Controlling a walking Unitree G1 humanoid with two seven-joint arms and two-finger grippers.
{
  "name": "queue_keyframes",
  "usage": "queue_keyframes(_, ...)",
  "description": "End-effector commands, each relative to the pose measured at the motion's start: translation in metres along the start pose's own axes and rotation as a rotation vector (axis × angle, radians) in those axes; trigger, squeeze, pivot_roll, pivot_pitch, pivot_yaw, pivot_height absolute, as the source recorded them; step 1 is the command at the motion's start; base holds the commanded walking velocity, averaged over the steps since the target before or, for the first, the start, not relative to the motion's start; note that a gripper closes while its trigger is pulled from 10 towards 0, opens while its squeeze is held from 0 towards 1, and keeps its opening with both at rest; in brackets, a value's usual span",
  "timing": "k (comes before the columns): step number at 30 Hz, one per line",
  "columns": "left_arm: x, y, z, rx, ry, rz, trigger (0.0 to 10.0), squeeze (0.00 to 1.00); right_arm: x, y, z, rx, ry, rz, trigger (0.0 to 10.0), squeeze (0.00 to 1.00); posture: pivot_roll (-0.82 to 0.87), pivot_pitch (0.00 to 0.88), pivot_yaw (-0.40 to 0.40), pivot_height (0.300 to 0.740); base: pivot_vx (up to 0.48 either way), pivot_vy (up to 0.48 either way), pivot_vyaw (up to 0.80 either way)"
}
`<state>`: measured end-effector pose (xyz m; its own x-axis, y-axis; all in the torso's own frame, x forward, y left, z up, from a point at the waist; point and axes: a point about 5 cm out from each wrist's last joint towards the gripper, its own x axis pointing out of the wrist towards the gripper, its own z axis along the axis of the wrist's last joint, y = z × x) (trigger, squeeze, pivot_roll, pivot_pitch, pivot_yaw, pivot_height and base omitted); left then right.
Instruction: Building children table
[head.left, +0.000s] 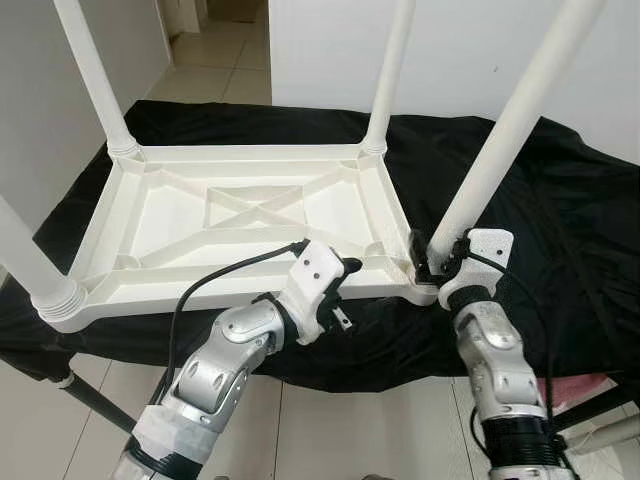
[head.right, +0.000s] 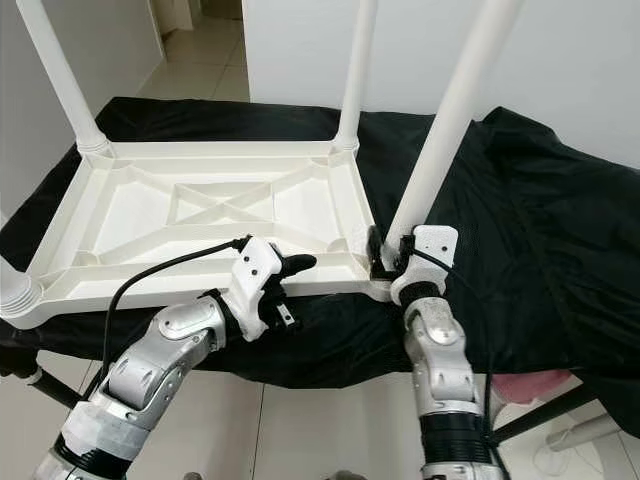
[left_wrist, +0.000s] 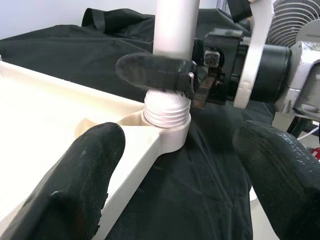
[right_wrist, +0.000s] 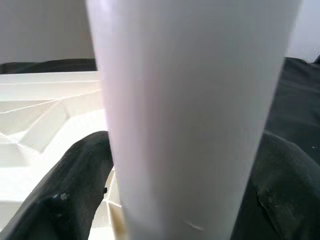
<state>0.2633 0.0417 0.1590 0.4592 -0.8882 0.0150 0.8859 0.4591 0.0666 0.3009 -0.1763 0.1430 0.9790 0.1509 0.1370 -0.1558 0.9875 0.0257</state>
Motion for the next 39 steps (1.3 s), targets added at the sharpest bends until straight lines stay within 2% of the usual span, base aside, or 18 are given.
queue_keyframes(1, 0.001, 0.001, 0.007, 0.003, -0.028, -0.001, 10.0, 0.0, -0.002, 0.002, -0.005, -0.006, 0.016, 0.107, 10.0, 0.0, -0.07, 0.0, -0.037, 0.74, 0.0, 0.0, 0.0)
queue_keyframes(2, 0.001, 0.001, 0.007, 0.003, -0.028, -0.001, 10.0, 0.0, -0.002, 0.002, -0.005, -0.006, 0.016, 0.107, 10.0, 0.0, -0.07, 0.0, -0.037, 0.74, 0.0, 0.0, 0.0)
queue_keyframes(7, 0.003, 0.001, 0.009, -0.006, -0.036, 0.001, 10.0, 0.0, 0.002, 0.004, -0.005, -0.047, 0.025, 0.273, 10.0, 0.0, -0.07, 0.0, -0.033, 0.74, 0.0, 0.0, 0.0)
queue_keyframes(13, 0.004, 0.001, 0.01, -0.002, -0.04, -0.005, 10.0, 0.0, 0.008, -0.003, -0.005, -0.084, 0.051, 0.322, 10.0, 0.0, -0.06, 0.0, -0.039, 0.74, 0.0, 0.0, 0.0)
queue_keyframes(14, 0.004, 0.002, 0.011, 0.002, -0.044, 0.0, 10.0, 0.0, 0.012, -0.008, -0.006, -0.103, 0.071, 0.34, 5.2, 0.0, -0.06, 0.0, -0.043, 0.74, 0.0, 0.0, 0.0)
queue_keyframes(16, 0.004, 0.002, 0.011, 0.002, -0.044, 0.0, 10.0, 0.0, 0.012, -0.008, -0.006, -0.103, 0.071, 0.34, 5.2, 0.0, -0.06, 0.0, -0.043, 0.74, 0.0, 0.0, 0.0)
queue_keyframes(17, 0.004, 0.004, 0.012, 0.004, -0.048, 0.005, 10.0, 0.0, 0.014, -0.013, -0.008, -0.109, 0.092, 0.355, 3.1, 0.0, -0.05, 0.0, -0.046, 0.74, 0.0, 0.0, 0.0)
queue_keyframes(18, 0.003, 0.004, 0.012, 0.006, -0.049, 0.01, 10.0, 0.0, 0.016, -0.018, -0.01, -0.11, 0.115, 0.375, 0.0, 0.0, -0.05, 0.0, -0.05, 0.74, 0.0, 0.0, 0.0)
queue_keyframes(30, 0.002, 0.008, 0.014, 0.008, -0.054, 0.028, 10.0, 0.0, 0.014, -0.024, -0.02, -0.09, 0.16, 0.421, 0.0, 0.0, -0.05, 0.0, -0.045, 0.74, 0.0, 0.0, 0.0)
queue_keyframes(31, 0.001, 0.01, 0.014, 0.01, -0.054, 0.03, 10.0, 0.0, 0.014, -0.024, -0.02, -0.084, 0.159, 0.422, 3.6, 0.0, -0.05, 0.0, -0.042, 0.74, 0.0, 0.0, 0.0)
queue_keyframes(33, 0.001, 0.01, 0.014, 0.01, -0.054, 0.03, 10.0, 0.0, 0.014, -0.024, -0.02, -0.084, 0.159, 0.422, 3.6, 0.0, -0.05, 0.0, -0.042, 0.74, 0.0, 0.0, 0.0)
queue_keyframes(34, 0.001, 0.011, 0.014, 0.013, -0.052, 0.03, 10.0, 0.0, 0.015, -0.026, -0.019, -0.074, 0.154, 0.411, 10.0, 0.0, -0.05, 0.0, -0.042, 0.74, 0.0, 0.0, 0.0)
queue_keyframes(39, 0.0, 0.012, 0.013, 0.021, -0.043, 0.024, 10.0, 0.0, 0.016, -0.03, -0.017, -0.07, 0.143, 0.39, 10.0, 0.0, -0.05, 0.0, -0.038, 0.74, 0.0, 0.0, 0.0)
